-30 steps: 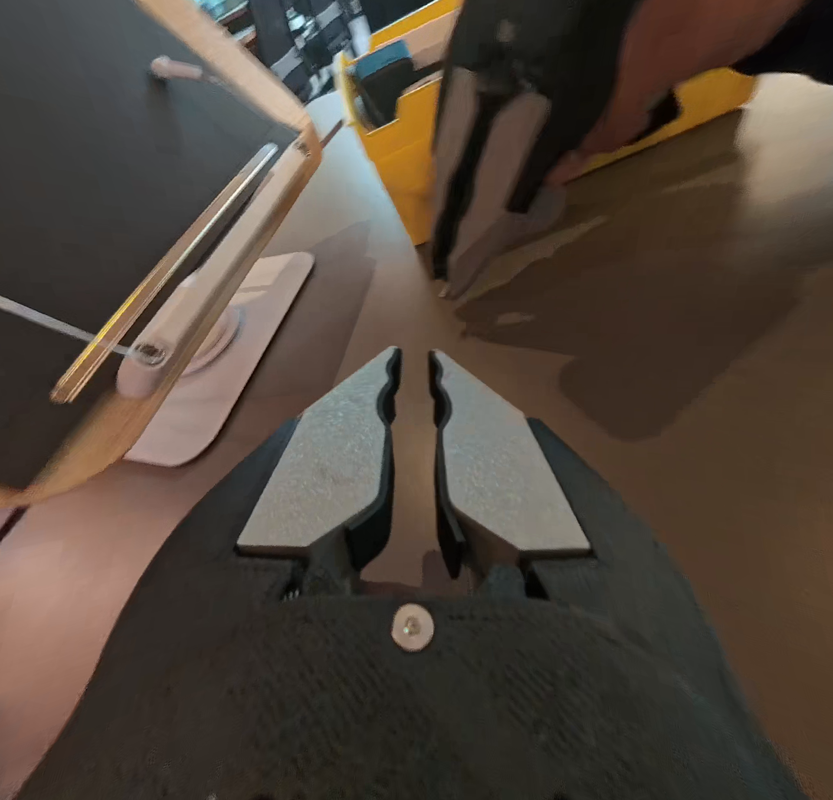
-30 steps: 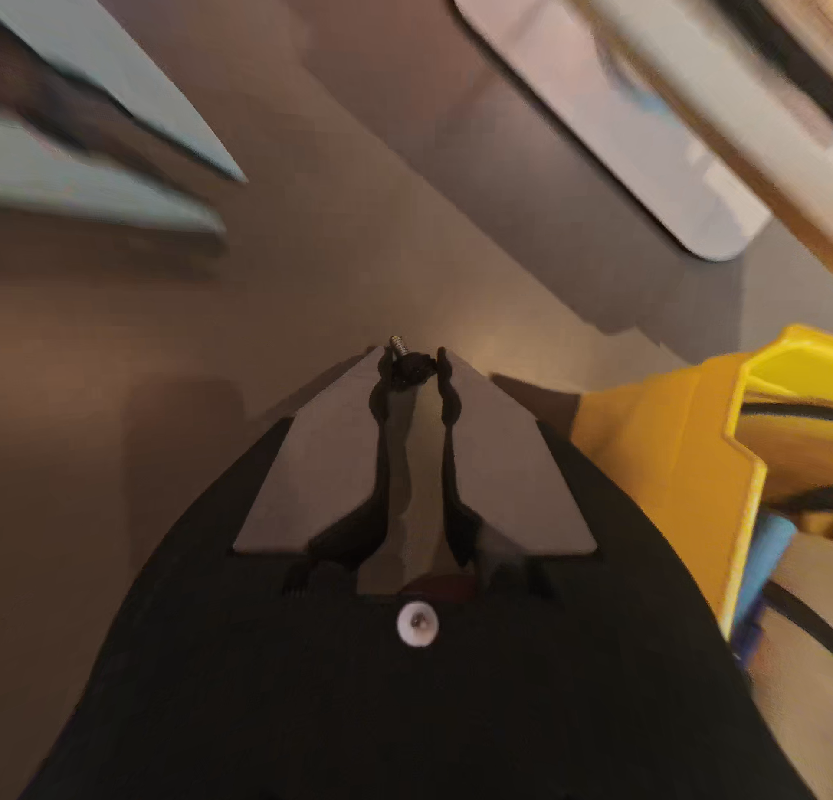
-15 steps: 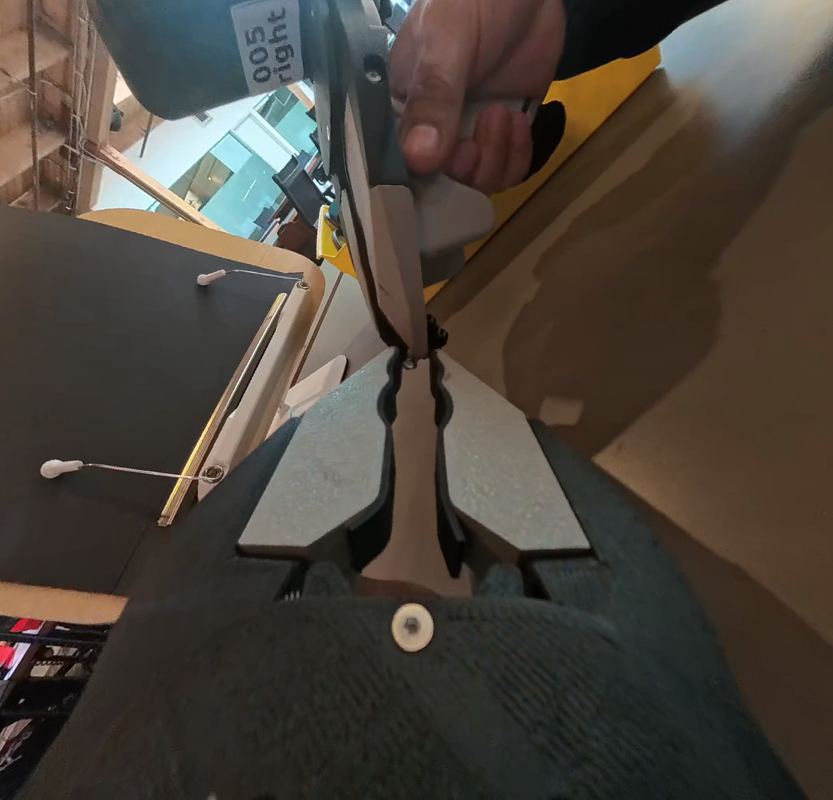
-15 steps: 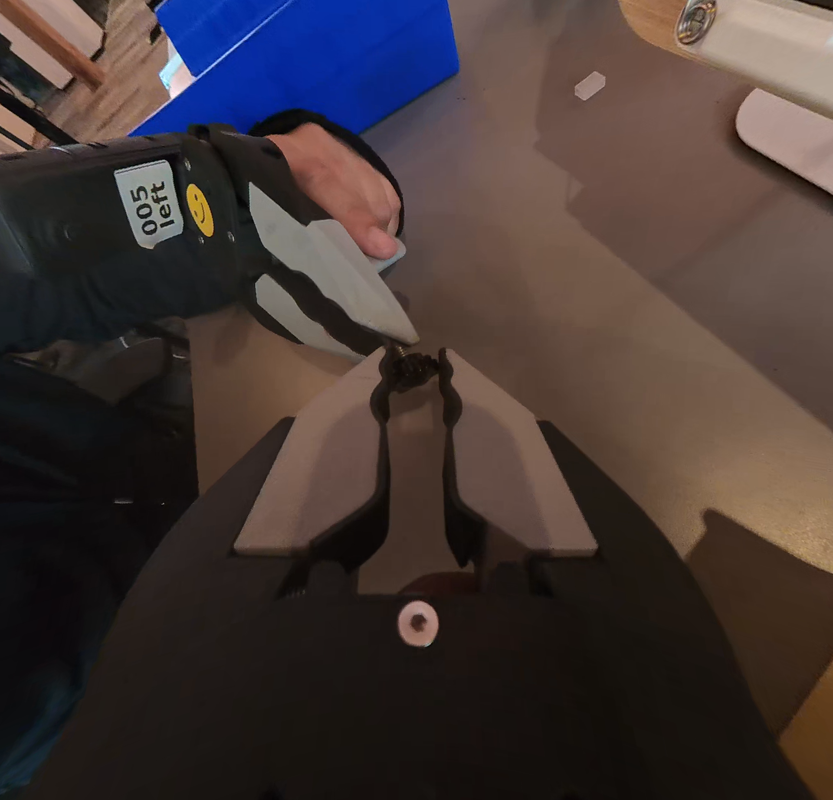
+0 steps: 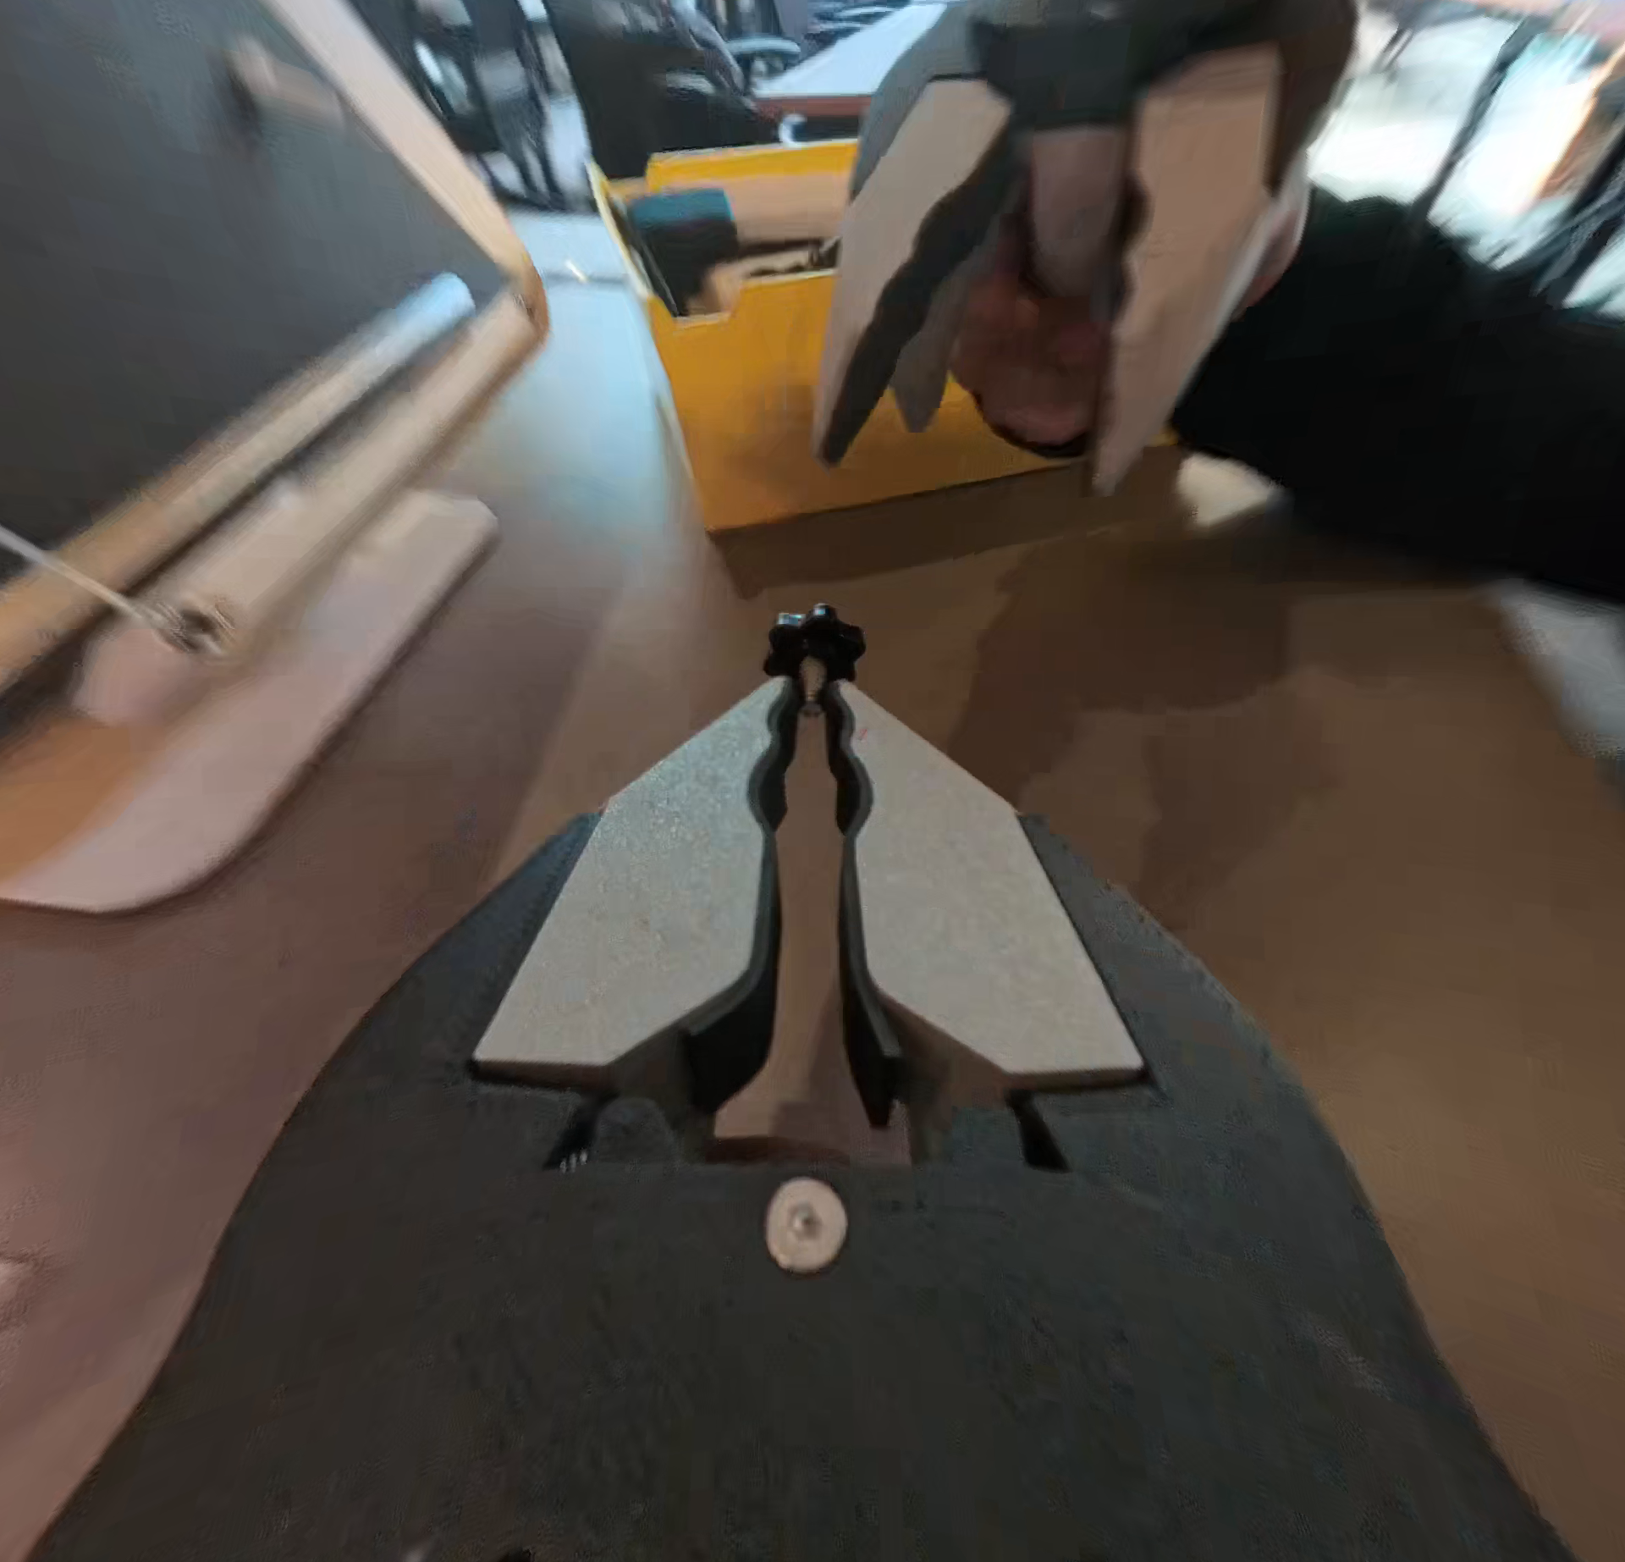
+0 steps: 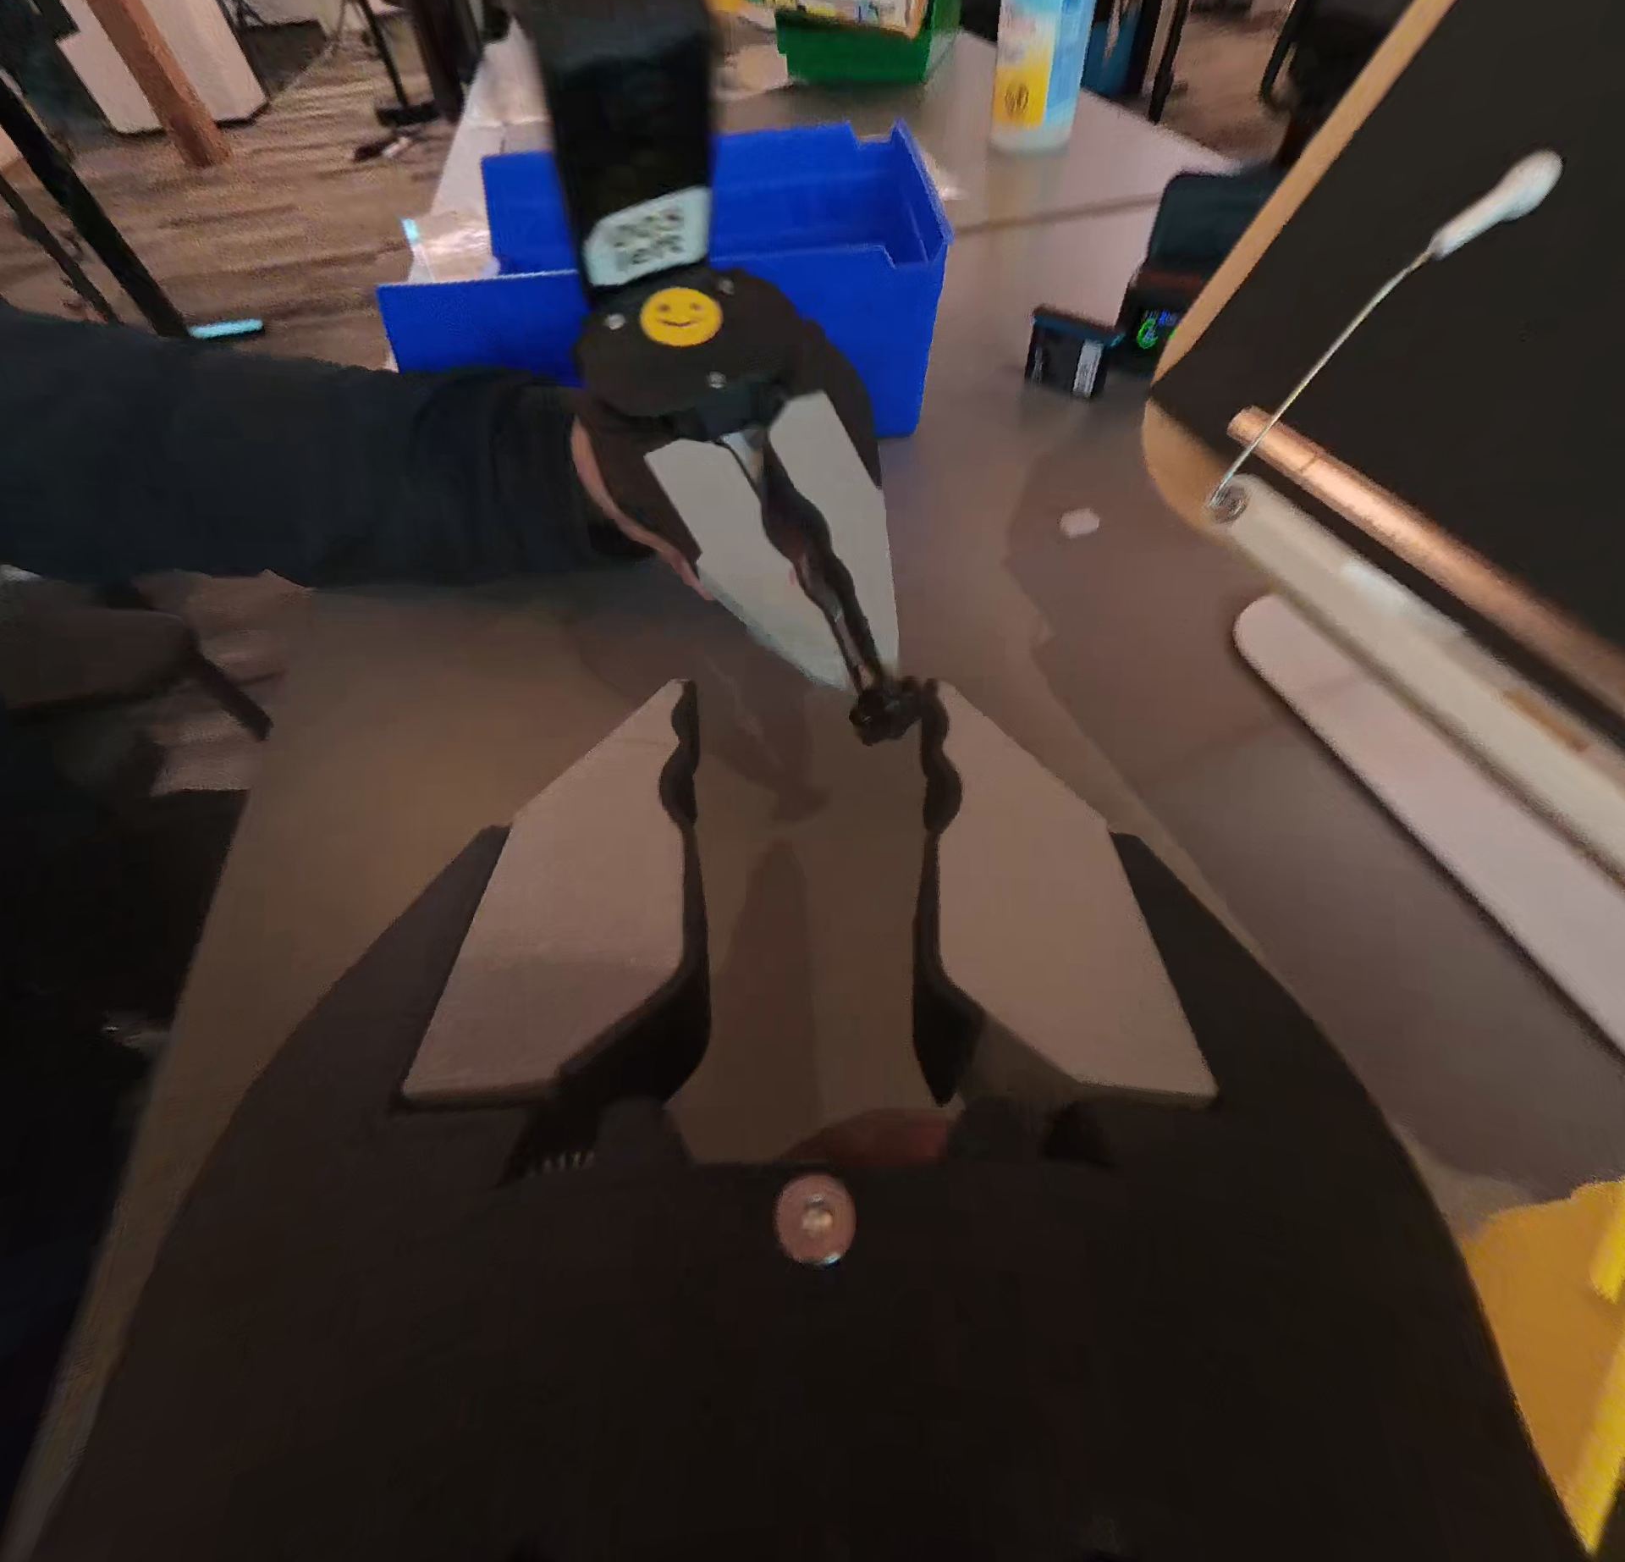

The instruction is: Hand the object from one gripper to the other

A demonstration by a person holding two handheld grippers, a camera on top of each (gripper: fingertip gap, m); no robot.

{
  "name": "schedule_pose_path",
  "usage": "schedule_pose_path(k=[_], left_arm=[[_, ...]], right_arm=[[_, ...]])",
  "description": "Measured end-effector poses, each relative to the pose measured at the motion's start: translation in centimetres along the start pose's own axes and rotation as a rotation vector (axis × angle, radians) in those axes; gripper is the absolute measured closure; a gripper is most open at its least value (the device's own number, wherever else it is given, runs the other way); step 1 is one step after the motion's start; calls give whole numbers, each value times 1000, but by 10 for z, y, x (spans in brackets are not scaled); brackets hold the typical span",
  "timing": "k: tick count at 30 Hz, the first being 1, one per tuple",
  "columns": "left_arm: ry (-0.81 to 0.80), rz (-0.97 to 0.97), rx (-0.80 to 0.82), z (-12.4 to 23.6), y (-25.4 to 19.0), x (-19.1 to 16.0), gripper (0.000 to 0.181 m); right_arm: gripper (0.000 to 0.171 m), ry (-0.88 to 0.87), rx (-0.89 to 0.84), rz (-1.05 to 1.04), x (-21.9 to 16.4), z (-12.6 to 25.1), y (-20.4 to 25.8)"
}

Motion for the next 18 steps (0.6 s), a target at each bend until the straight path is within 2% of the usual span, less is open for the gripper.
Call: schedule_pose_path(k=[3, 9, 12, 15, 18], left_arm=[[41, 219, -181, -3, 0, -6, 178], [-5, 445, -450, -2, -13, -2, 178], [-8, 481, -509, -2, -16, -3, 178], [-12, 498, -531, -1, -15, -3, 178], [-47, 526, -593, 2, -17, 0, 178]], right_arm=[[117, 27, -72, 110, -4, -1, 5], [117, 103, -197, 301, -9, -19, 17], [133, 154, -285, 393, -11, -26, 19], [152, 167, -287, 450, -13, -30, 25], [151, 190, -300, 461, -15, -33, 24]])
Point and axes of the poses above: each gripper's, where its closed fingertips meet, z back along the fingers, x out of its top, y = z × x across the jaws, the point moved 6 cm from there along z, back along the fingers, and after that the axes turned 13 degrees about y, right-handed, at the moved point
